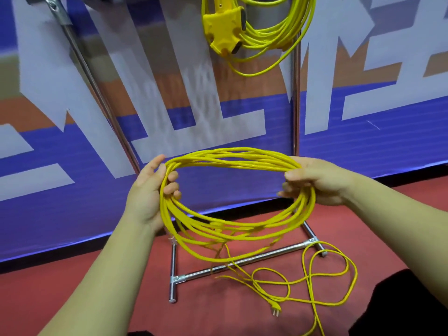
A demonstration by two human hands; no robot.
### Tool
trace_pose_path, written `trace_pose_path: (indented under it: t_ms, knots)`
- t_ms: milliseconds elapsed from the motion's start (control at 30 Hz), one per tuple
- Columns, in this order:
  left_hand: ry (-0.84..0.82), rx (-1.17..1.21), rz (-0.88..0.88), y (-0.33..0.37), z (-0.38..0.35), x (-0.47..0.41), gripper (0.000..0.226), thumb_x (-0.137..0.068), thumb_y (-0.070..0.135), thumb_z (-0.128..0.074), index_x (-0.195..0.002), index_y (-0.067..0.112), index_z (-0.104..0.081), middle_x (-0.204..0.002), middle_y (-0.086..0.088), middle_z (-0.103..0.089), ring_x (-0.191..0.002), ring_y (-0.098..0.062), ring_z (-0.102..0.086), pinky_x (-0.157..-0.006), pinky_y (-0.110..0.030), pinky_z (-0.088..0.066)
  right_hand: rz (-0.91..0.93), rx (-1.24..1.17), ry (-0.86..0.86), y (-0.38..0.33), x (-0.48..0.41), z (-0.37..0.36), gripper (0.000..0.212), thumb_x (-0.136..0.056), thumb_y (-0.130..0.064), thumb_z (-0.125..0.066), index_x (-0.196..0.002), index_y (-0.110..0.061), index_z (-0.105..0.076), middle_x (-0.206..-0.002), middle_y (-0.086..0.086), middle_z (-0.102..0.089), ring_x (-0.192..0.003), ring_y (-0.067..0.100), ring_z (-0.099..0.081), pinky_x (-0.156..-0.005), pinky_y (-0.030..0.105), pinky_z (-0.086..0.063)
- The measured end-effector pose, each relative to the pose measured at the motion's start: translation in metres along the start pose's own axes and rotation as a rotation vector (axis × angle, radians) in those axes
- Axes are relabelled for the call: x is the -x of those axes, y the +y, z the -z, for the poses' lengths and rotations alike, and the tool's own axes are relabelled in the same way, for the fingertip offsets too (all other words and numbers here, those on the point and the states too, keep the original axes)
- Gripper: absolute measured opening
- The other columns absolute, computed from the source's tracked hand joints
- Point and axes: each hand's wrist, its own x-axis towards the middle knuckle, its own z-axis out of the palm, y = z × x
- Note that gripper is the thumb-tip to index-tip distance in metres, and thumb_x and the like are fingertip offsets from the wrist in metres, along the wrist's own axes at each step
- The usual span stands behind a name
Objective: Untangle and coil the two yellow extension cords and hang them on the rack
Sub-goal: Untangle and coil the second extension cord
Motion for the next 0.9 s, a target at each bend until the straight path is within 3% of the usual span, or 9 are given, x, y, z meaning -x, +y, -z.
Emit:
trace_pose_path:
  t_ms: [67, 133, 233, 300, 433, 533, 733, 833, 900]
  knots:
    - [0.003, 0.015, 0.022, 0.004, 0.006, -0.003, 0.028, -0.106, 0.021, -0.044, -0.133, 0.020, -0.046, -0.072, -0.001, -0.048, -0.042, -0.002, -0.036, -0.038, -0.014, -0.034, -0.053, -0.060, -0.058, -0.001, 0.003, -0.002, 0.048, -0.077, -0.009, -0.068, -0.124, -0.014, -0.057, -0.049, -0.006, -0.035, -0.045, 0.008, -0.045, -0.073, 0.037, -0.060]
    - [-0.113, -0.022, 0.104, 0.007, 0.020, -0.003, 0.044, -0.100, 0.023, -0.055, -0.143, 0.018, -0.045, -0.070, -0.001, -0.049, -0.038, 0.000, -0.034, -0.036, -0.013, -0.030, -0.066, -0.040, -0.010, -0.009, 0.005, 0.002, 0.049, -0.076, 0.001, -0.062, -0.123, -0.016, -0.062, -0.052, -0.005, -0.029, -0.036, 0.005, -0.031, -0.059, 0.030, -0.056]
    - [-0.474, -0.180, 0.303, 0.009, 0.029, 0.004, 0.085, -0.073, 0.017, -0.088, -0.147, 0.021, -0.048, -0.063, -0.003, -0.040, -0.034, -0.001, -0.031, -0.039, -0.020, -0.030, 0.013, 0.083, 0.222, -0.015, 0.006, 0.010, 0.049, -0.082, 0.012, -0.058, -0.123, -0.013, -0.063, -0.058, -0.001, -0.027, -0.033, 0.006, -0.023, -0.044, 0.024, -0.043]
    - [-0.576, -0.246, 0.358, 0.007, 0.029, 0.005, 0.094, -0.068, 0.013, -0.090, -0.149, 0.028, -0.046, -0.060, -0.002, -0.031, -0.035, -0.002, -0.029, -0.042, -0.024, -0.029, 0.063, 0.126, 0.352, -0.013, 0.004, 0.009, 0.045, -0.087, 0.013, -0.052, -0.124, -0.010, -0.062, -0.060, 0.000, -0.030, -0.035, 0.007, -0.023, -0.042, 0.024, -0.041]
    - [-0.417, -0.142, 0.351, 0.006, 0.025, 0.007, 0.066, -0.087, 0.027, -0.075, -0.146, 0.041, -0.048, -0.064, -0.003, -0.042, -0.037, -0.001, -0.024, -0.042, -0.020, -0.028, 0.093, 0.064, 0.358, -0.006, 0.003, 0.007, 0.036, -0.090, 0.008, -0.057, -0.117, -0.015, -0.064, -0.057, -0.004, -0.042, -0.039, 0.009, -0.032, -0.048, 0.026, -0.048]
    - [-0.225, -0.116, 0.251, 0.006, 0.011, 0.012, 0.039, -0.096, 0.025, -0.050, -0.130, 0.034, -0.066, -0.063, 0.002, -0.037, -0.037, 0.000, -0.027, -0.041, -0.018, -0.025, 0.072, 0.056, 0.342, 0.004, 0.003, 0.010, 0.029, -0.092, -0.003, -0.063, -0.116, -0.018, -0.068, -0.064, 0.000, -0.056, -0.054, 0.015, -0.053, -0.064, 0.032, -0.052]
    - [-0.156, -0.064, 0.147, 0.012, -0.004, 0.017, 0.021, -0.094, 0.022, -0.050, -0.105, 0.024, -0.068, -0.065, 0.004, -0.034, -0.038, 0.000, -0.028, -0.038, -0.014, -0.028, 0.125, 0.038, 0.421, 0.015, -0.021, -0.005, 0.033, -0.093, -0.009, -0.066, -0.122, -0.023, -0.069, -0.088, 0.004, -0.060, -0.075, 0.017, -0.058, -0.070, 0.029, -0.051]
    - [-0.065, -0.056, 0.084, 0.008, -0.006, 0.014, 0.018, -0.098, 0.018, -0.049, -0.105, 0.024, -0.065, -0.065, 0.004, -0.034, -0.039, -0.001, -0.028, -0.038, -0.014, -0.028, 0.050, 0.401, 0.601, 0.026, -0.030, -0.008, 0.058, -0.084, -0.026, -0.080, -0.137, -0.028, -0.057, -0.118, 0.000, -0.055, -0.106, 0.015, -0.058, -0.087, 0.034, -0.049]
    - [0.029, -0.045, 0.023, 0.004, -0.007, 0.010, 0.020, -0.104, 0.015, -0.044, -0.108, 0.023, -0.061, -0.065, 0.003, -0.039, -0.041, -0.002, -0.030, -0.039, -0.015, -0.030, 0.001, 0.623, 0.684, 0.030, -0.030, -0.022, 0.059, -0.077, -0.034, -0.084, -0.129, -0.028, -0.057, -0.120, -0.003, -0.051, -0.107, 0.015, -0.056, -0.084, 0.033, -0.047]
